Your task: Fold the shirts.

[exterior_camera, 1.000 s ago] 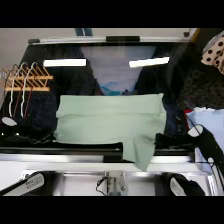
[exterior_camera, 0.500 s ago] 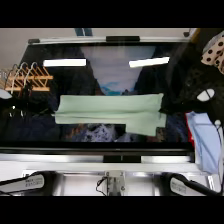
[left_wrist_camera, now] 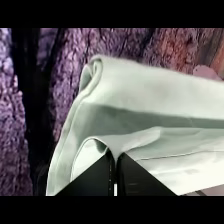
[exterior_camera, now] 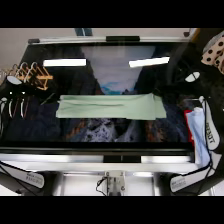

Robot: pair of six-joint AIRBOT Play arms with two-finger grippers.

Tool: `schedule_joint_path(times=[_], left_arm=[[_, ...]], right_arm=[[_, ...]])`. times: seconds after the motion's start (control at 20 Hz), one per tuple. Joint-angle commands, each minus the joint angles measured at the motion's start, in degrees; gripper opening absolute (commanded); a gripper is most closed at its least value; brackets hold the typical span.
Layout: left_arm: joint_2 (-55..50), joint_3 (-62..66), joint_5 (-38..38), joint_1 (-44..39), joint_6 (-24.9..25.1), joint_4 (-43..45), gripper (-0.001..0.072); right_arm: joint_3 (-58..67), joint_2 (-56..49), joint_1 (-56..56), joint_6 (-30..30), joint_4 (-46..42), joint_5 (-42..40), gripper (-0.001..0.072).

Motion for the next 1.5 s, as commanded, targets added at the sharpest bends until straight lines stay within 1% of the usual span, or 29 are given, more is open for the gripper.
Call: schedule_joint_path(times=[0.0, 0.05, 0.1, 0.15, 0.2, 0.25, 0.3, 0.4, 0.45, 0.55, 0.7, 0.9, 1.1, 1.2, 1.25, 1.3, 1.35, 1.4, 1.45], left_arm=[[-4.2, 1.9, 0.6, 0.0, -0.5, -1.7, 0.0035], [-4.9, 1.9, 0.5, -0.1, -0.6, -1.8, 0.0035], [-5.3, 1.9, 0.5, -0.1, -0.9, -1.8, 0.0036], [-5.4, 1.9, 0.1, 0.0, -0.9, -1.8, 0.0107], [-5.3, 2.3, -1.1, 0.1, -0.9, -1.7, 0.0337], [-5.3, 3.3, -3.2, 0.4, -0.9, -1.7, 0.059], [-5.3, 4.9, -5.5, 0.9, -0.9, -1.7, 0.0646], [-4.9, 8.7, -10.1, 2.0, -1.0, -1.6, 0.0642], [-4.5, 10.1, -11.4, 2.2, -1.0, -1.6, 0.0607], [-3.3, 11.6, -12.1, 2.2, -1.0, -1.6, 0.0605], [-1.7, 11.6, -12.5, 1.3, -1.4, -1.6, 0.0605], [-1.3, 11.6, -12.5, -0.1, -1.4, -1.6, 0.0605], [-1.3, 11.6, -12.5, -1.6, -1.4, -1.6, 0.0605], [-1.3, 11.6, -12.5, -2.3, -1.4, -1.6, 0.0606], [-1.2, 11.6, -12.6, -2.8, -1.4, -1.6, 0.0605], [-1.0, 11.6, -12.5, -3.3, -1.4, -1.7, 0.0605], [-0.8, 11.6, -12.5, -3.9, -1.4, -2.0, 0.0605], [-0.6, 11.6, -12.6, -4.9, -1.4, -2.7, 0.0605], [-0.5, 11.6, -12.8, -6.0, -1.4, -4.6, 0.0602]], right_arm=[[2.0, -2.8, 1.0, 1.3, -3.0, -2.8, 0.006], [2.0, -2.8, 0.7, 1.9, -4.9, -1.7, 0.006], [2.0, -2.8, 0.7, 1.9, -6.7, -0.3, 0.0078], [2.0, -2.6, 0.7, 1.8, -7.7, 0.7, 0.0252], [2.1, -2.1, 0.6, -0.5, -7.8, 2.1, 0.0664], [2.2, -1.2, 0.2, -3.2, -8.5, 3.9, 0.0686], [2.2, 0.1, -0.7, -3.6, -10.6, 5.5, 0.0688], [2.2, 1.8, -3.5, -3.7, -15.0, 9.7, 0.0689], [2.2, 1.7, -5.1, -3.7, -15.1, 12.0, 0.0689], [2.2, 0.4, -7.3, -5.4, -12.8, 14.9, 0.0691], [2.2, -2.6, -7.7, -10.2, -7.7, 15.3, 0.0692], [2.2, -6.7, -7.4, -10.8, -6.1, 15.2, 0.0692], [2.2, -9.2, -6.6, -10.9, -5.2, 15.4, 0.0691], [2.2, -10.2, -4.5, -10.5, -4.9, 15.9, 0.0688], [2.2, -10.2, -3.1, -11.2, -4.9, 16.6, 0.0671], [2.2, -10.0, -1.7, -12.8, -4.9, 17.6, 0.0548], [2.2, -9.5, -0.7, -13.2, -5.1, 18.0, 0.0293], [2.2, -8.6, -0.2, -13.2, -4.9, 18.0, 0.0121], [2.2, -7.3, 0.2, -13.2, -4.3, 18.0, 0.006]])
